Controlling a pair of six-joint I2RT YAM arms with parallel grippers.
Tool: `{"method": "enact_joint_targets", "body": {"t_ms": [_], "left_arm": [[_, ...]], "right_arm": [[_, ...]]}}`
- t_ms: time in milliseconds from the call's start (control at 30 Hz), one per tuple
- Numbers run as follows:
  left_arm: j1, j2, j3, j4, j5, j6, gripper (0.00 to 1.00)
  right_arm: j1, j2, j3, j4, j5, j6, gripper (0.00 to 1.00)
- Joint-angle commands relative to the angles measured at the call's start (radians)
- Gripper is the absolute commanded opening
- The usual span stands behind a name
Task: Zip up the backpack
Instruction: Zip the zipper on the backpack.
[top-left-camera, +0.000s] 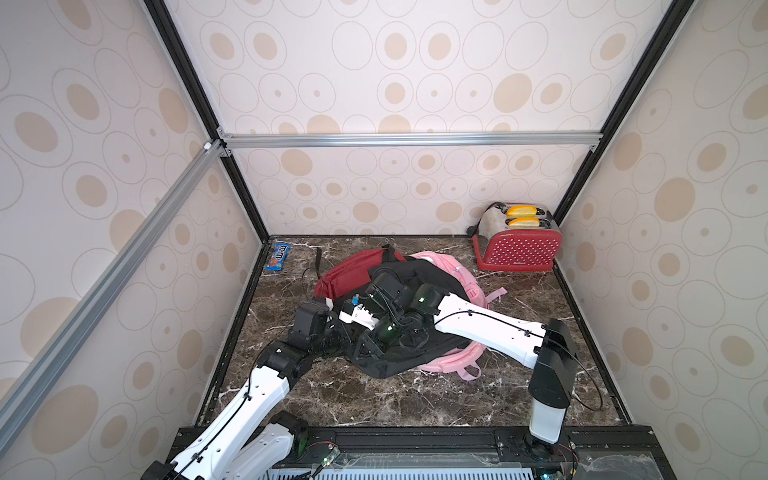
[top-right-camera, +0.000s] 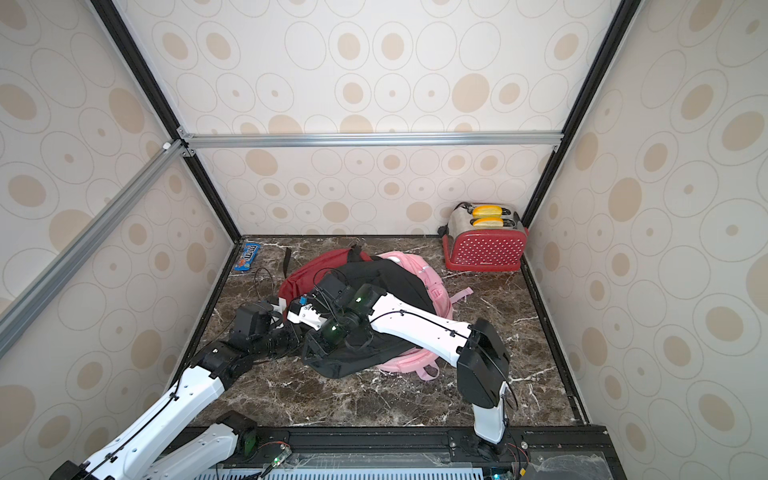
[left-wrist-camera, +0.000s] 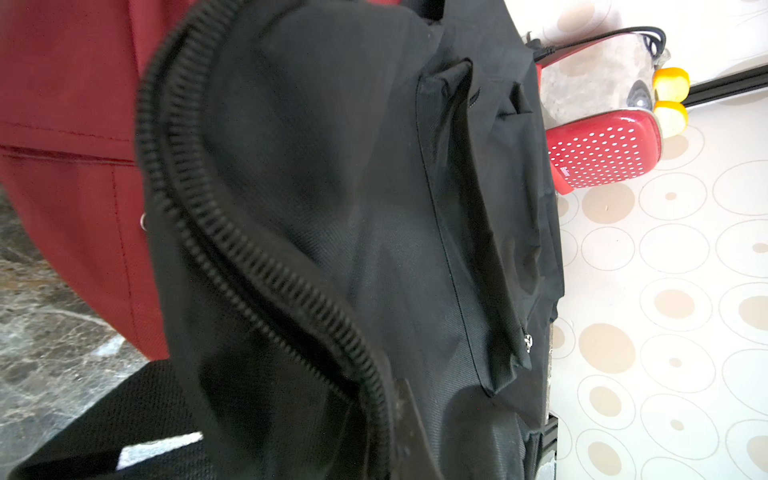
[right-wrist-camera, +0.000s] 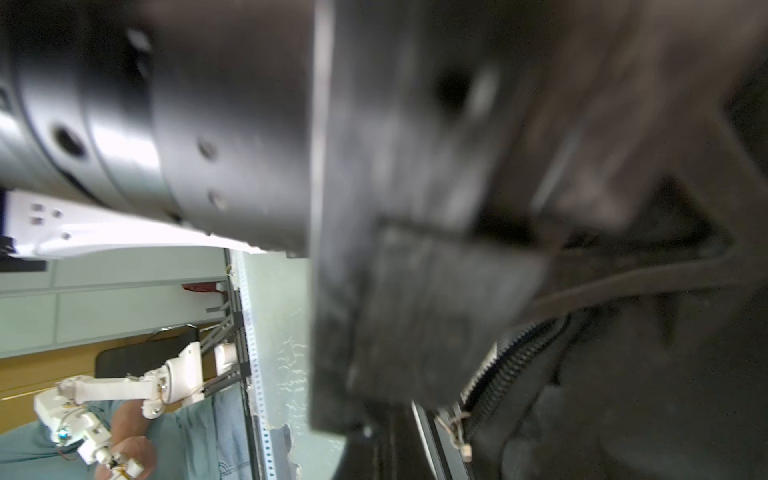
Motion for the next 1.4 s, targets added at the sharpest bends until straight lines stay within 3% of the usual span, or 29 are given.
{"method": "enact_joint_targets", "body": {"t_ms": [0,33,167,233,333,633,800,900,1033,1133,1367], "left_arm": [[-0.016,-0.019,0.019,-0.005,0.021,0.006,0.00],[-0.016,-0.020,0.031,-0.027,0.012,0.013,0.00],[-0.016,0.006,0.072,-0.077,-0.011,0.037,0.56],[-0.015,0.037,0.089,-0.083,-0.011,0.047,0.68],[-0.015,0.073,0.110,-0.085,-0.013,0.061,0.74],[-0.011,0.092,0.142,-0.148,-0.061,0.093,0.77],[-0.009,0.117,0.131,-0.105,-0.043,0.078,0.76],[-0.010,0.140,0.131,-0.072,-0.019,0.076,0.68],[-0.008,0.158,0.122,-0.023,0.023,0.069,0.21],[-0.009,0.155,0.110,-0.012,0.033,0.063,0.00],[-0.009,0.125,0.074,0.016,0.045,0.046,0.00]], "right_arm": [[0.009,-0.011,0.025,0.124,-0.102,-0.003,0.00],[0.004,-0.029,-0.003,0.125,-0.092,-0.006,0.00],[-0.004,-0.097,-0.114,0.110,-0.053,-0.026,0.00],[-0.004,-0.131,-0.168,0.107,-0.037,-0.029,0.00],[-0.007,-0.183,-0.242,0.111,-0.012,-0.025,0.00],[-0.034,-0.318,-0.367,0.114,0.030,-0.006,0.00],[-0.035,-0.367,-0.415,0.117,0.044,0.007,0.00],[-0.035,-0.379,-0.434,0.119,0.047,0.010,0.00],[-0.038,-0.374,-0.432,0.118,0.052,0.010,0.00],[-0.038,-0.347,-0.402,0.109,0.057,0.009,0.00],[-0.034,-0.266,-0.266,0.073,0.105,0.025,0.00]]}}
